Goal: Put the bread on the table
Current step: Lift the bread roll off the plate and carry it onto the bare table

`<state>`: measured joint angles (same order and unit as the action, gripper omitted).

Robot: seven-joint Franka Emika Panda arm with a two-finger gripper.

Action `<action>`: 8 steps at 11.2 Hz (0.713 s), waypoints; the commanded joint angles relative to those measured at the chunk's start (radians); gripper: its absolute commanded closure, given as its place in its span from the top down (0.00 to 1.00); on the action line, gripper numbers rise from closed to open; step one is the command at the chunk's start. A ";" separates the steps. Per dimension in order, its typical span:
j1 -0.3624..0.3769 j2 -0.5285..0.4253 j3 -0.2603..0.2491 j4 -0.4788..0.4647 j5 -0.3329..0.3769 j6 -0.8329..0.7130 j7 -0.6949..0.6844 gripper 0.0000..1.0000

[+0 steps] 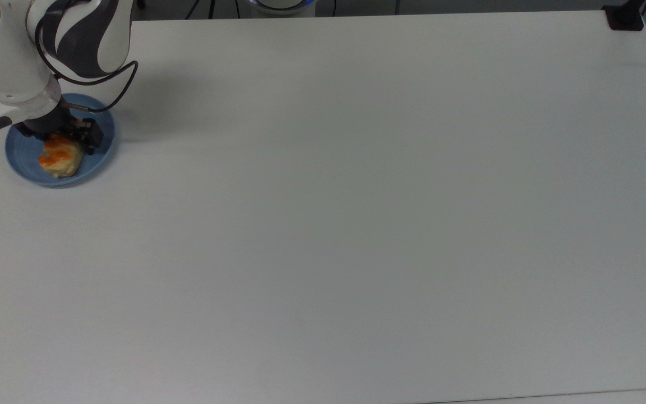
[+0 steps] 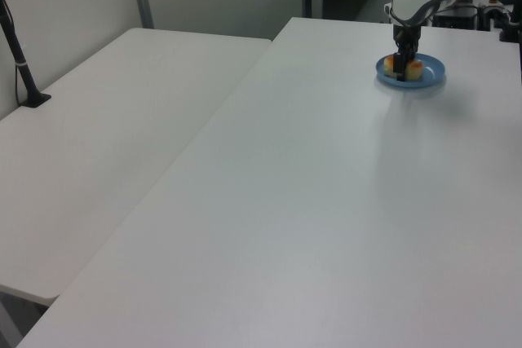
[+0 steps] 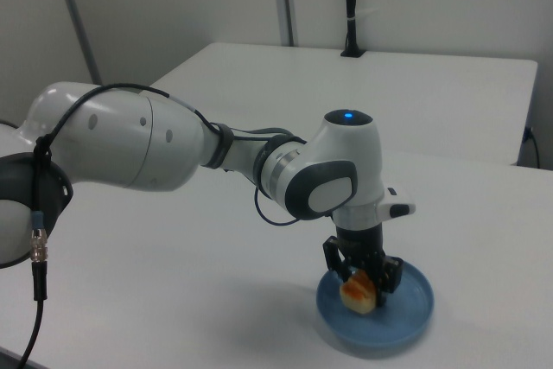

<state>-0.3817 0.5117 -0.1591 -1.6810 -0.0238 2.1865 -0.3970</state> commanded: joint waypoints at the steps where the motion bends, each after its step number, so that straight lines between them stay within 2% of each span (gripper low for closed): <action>1: 0.004 -0.060 0.000 -0.022 0.018 0.001 0.011 0.48; 3: 0.030 -0.103 0.004 0.003 0.015 -0.100 -0.005 0.48; 6: 0.202 -0.145 0.004 0.000 0.007 -0.143 0.033 0.49; 8: 0.324 -0.137 0.004 -0.003 0.005 -0.134 0.160 0.50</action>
<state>-0.1805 0.3872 -0.1419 -1.6591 -0.0172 2.0575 -0.3460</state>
